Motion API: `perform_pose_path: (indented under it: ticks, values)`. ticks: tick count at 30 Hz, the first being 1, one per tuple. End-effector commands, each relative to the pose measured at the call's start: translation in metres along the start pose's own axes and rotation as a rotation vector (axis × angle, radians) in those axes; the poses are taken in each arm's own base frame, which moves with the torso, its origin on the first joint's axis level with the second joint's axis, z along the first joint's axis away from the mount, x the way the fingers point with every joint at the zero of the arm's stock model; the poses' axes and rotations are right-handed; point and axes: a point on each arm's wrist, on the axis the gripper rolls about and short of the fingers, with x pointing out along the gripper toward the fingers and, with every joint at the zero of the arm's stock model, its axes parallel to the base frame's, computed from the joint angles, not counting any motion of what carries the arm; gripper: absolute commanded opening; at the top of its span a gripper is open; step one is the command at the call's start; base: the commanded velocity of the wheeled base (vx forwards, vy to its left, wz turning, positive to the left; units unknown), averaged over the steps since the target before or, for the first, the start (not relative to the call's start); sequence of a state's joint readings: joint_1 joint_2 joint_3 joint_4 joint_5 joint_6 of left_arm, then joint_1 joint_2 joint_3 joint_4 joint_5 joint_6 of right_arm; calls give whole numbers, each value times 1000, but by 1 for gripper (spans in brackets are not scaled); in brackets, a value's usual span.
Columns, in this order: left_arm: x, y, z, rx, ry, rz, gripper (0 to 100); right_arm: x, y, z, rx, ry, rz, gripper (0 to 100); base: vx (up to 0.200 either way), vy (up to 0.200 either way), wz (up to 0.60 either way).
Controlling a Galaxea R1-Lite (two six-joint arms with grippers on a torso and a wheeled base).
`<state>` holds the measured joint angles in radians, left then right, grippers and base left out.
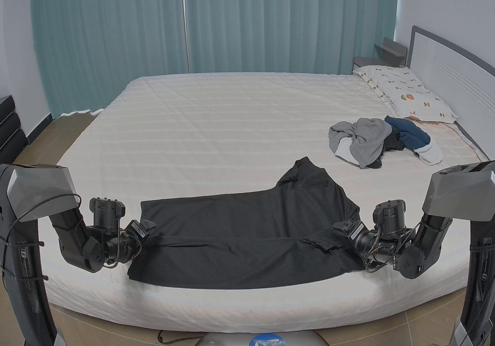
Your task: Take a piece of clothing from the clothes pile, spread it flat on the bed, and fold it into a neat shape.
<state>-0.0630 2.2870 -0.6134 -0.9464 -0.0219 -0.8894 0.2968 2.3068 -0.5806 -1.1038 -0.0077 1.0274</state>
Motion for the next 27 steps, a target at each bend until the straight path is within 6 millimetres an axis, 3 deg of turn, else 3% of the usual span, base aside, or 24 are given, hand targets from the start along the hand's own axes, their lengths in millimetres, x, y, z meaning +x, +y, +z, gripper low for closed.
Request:
perform_pose_path:
  ticks: [1,10,11,27]
  values:
    - [0,0,0,0,0,1,100,7,-3,-2,0,-2,-13,100,0,0,0]
    - [0,0,0,0,0,1,100,17,3,0,29,-46,-4,100,0,0,0]
    - [0,0,0,0,0,1,100,18,3,0,31,-49,-2,0,0,0,0]
    - [1,1,-1,1,2,4,100,1,6,2,29,-78,-19,0,0,0,0]
